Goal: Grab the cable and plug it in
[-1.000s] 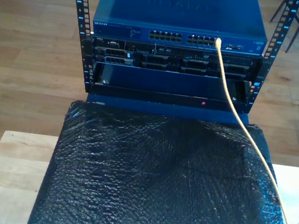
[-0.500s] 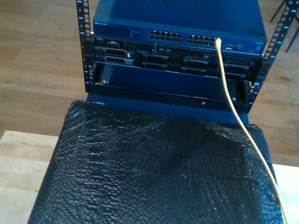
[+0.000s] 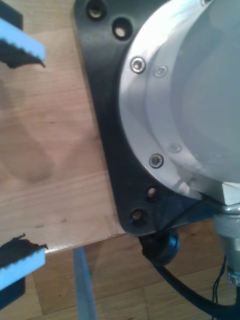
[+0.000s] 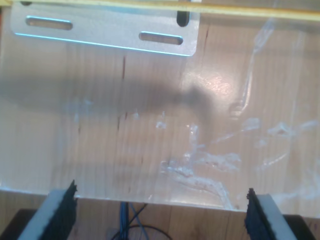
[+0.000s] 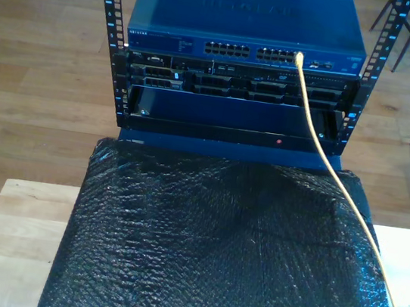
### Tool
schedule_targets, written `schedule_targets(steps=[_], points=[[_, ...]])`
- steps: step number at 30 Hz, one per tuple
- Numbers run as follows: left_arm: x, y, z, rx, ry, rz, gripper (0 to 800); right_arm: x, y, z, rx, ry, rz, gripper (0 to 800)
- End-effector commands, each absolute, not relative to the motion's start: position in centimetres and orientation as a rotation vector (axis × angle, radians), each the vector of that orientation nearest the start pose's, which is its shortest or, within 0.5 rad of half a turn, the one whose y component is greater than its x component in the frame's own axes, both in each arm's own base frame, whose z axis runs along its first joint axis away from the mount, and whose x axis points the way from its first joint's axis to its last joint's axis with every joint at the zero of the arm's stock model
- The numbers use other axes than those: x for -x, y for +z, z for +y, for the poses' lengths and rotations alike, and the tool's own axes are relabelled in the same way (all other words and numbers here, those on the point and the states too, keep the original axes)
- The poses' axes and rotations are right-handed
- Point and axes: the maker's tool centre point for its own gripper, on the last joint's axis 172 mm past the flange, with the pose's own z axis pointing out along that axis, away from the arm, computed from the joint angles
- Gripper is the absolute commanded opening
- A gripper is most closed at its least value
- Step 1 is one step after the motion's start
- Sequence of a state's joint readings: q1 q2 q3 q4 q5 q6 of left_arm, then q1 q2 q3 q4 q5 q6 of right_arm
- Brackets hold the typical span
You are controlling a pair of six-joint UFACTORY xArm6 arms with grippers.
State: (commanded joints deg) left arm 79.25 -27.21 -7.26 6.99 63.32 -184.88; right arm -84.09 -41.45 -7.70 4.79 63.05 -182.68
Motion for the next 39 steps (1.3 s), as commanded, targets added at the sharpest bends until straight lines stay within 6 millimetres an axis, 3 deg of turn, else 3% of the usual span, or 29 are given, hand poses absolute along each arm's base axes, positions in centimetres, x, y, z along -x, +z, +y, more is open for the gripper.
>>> schedule_targets(steps=[14, 39], points=[[0.4, 3.5, 11.6, 2.282, -0.420, 2.749, 800, -2.8, 3.7, -16.3, -2.189, 0.291, 2.373, 799], [0.4, 3.5, 11.6, 2.282, -0.420, 2.749, 800, -2.7, 2.6, -16.0, -2.197, 0.279, 2.358, 800]])
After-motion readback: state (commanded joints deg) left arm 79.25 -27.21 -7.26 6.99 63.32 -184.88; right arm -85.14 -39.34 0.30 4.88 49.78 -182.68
